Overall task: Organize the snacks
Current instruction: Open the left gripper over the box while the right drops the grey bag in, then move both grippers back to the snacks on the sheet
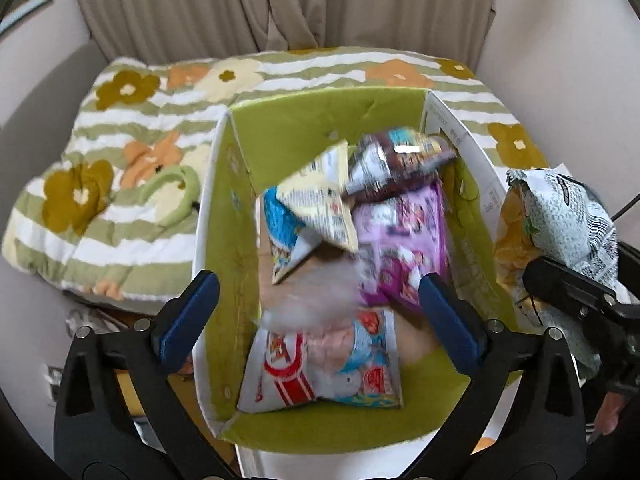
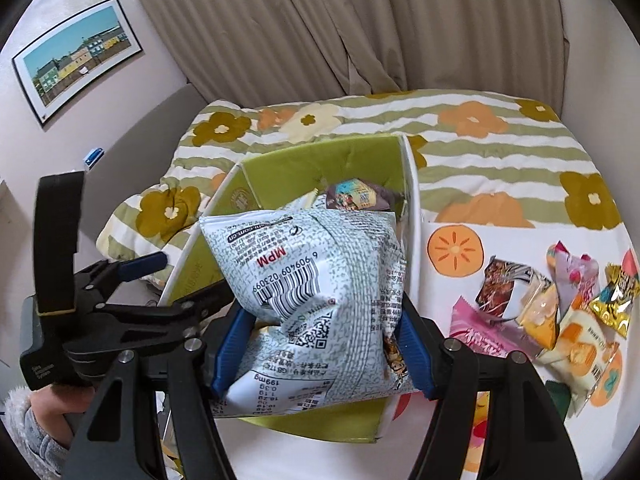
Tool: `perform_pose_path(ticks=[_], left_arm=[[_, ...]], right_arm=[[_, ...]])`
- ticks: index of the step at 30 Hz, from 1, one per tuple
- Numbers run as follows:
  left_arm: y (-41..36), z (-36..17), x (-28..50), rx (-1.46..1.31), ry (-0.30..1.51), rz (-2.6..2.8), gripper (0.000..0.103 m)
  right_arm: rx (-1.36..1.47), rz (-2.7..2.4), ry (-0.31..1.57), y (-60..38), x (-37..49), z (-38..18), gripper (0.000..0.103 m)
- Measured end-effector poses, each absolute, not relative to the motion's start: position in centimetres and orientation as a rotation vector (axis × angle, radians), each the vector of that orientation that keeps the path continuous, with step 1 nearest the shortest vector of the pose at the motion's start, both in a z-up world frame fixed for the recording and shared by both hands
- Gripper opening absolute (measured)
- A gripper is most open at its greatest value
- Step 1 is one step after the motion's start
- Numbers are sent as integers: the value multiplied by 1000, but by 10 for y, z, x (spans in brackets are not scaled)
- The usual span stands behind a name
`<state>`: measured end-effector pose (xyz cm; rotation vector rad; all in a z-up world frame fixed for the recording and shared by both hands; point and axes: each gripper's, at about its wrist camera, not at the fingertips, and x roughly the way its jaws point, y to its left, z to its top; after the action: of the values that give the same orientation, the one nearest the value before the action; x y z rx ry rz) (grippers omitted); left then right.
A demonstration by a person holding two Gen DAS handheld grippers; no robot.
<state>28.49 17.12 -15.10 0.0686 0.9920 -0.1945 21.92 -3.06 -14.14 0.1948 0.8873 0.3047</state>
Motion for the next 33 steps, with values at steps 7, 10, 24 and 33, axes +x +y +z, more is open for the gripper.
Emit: perform_pose_path(ticks=[7, 10, 24, 33], left_arm=[[192, -156, 260, 36, 998, -174, 99], [200, -151, 255, 37, 984, -163, 99], [231, -144, 236, 5, 964, -99, 99], [224, -131, 222, 9, 945, -84, 99]], right_arm=[[149, 286, 886, -16, 217, -142, 64], [144, 287, 886, -9, 219, -140, 64], [98, 243, 831, 2, 209, -149, 103], [99, 263, 846, -3, 194, -145, 103]])
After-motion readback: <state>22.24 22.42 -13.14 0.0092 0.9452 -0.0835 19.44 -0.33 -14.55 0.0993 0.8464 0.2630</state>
